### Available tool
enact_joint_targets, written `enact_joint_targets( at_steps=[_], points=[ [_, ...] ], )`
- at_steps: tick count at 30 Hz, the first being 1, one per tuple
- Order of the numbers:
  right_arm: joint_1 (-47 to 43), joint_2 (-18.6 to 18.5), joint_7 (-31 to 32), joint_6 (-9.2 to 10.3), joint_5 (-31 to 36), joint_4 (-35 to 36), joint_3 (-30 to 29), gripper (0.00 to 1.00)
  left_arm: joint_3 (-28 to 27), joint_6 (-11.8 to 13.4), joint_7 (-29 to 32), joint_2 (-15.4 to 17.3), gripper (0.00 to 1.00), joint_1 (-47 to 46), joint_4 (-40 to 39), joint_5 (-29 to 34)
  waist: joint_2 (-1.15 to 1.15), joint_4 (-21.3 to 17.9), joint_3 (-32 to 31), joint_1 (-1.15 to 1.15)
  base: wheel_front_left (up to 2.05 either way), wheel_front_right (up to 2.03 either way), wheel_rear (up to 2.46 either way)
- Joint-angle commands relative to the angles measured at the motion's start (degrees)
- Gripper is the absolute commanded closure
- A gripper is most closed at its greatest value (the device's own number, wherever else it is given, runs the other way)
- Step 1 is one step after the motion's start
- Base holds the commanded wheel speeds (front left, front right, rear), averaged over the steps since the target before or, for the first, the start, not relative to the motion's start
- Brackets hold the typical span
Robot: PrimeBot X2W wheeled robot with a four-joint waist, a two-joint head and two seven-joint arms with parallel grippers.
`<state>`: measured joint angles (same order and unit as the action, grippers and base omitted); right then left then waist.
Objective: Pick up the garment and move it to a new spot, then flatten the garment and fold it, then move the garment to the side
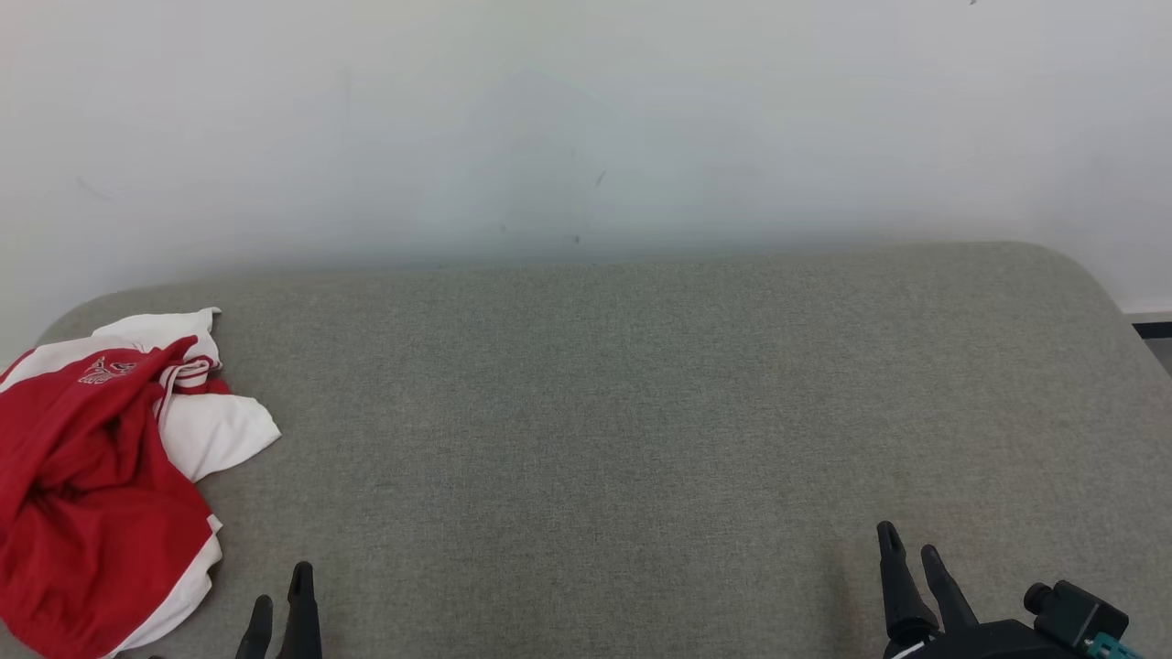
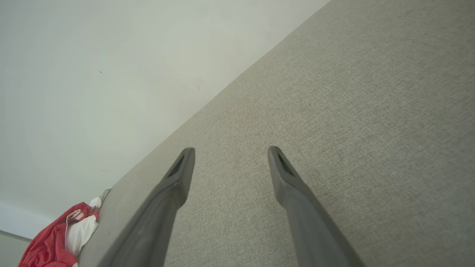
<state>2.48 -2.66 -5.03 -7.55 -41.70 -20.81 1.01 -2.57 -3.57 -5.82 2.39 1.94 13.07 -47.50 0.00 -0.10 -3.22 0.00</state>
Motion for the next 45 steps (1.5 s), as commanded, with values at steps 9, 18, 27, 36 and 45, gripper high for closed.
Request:
enact_joint_targets(
  at_steps=[9, 18, 27, 36, 45],
  points=[
    [1.3, -0.2, -1.5, 0.06, 8.1, -0.1, 0.6, 0.00, 0.3, -0.3, -1.8, 0.9, 0.00, -0.7, 0.1, 10.1, 0.00, -0.1, 0.3, 0.00, 0.00, 0.00, 0.00],
    [1.2, -0.2, -2.5, 0.07, 15.3, 0.0, 1.4, 0.00, 0.7, 0.3, -3.2, 1.1, 0.00, -0.3, -0.3, 18.0, 0.00, -0.1, 0.2, 0.00, 0.00, 0.00, 0.00],
    [0.9, -0.3, -3.2, 0.08, 21.0, -0.2, 2.2, 0.00, 1.3, 1.3, -4.5, 1.0, 0.00, 0.7, -0.6, 24.1, 0.00, 0.1, -0.3, 0.00, 0.00, 0.00, 0.00],
    [0.7, -0.3, -4.0, 0.08, 26.0, -0.5, 3.0, 0.00, 1.1, 1.7, -5.6, 1.2, 0.00, 1.2, -0.8, 29.2, 0.00, 0.1, -0.6, 0.00, 0.00, 0.00, 0.00],
    [0.4, -0.3, -5.2, 0.09, 30.4, -0.9, 3.8, 0.00, 1.5, 1.9, -6.7, 1.1, 0.00, 1.7, -1.6, 33.6, 0.00, 0.1, -1.1, 0.00, 0.00, 0.00, 0.00]
  ],
)
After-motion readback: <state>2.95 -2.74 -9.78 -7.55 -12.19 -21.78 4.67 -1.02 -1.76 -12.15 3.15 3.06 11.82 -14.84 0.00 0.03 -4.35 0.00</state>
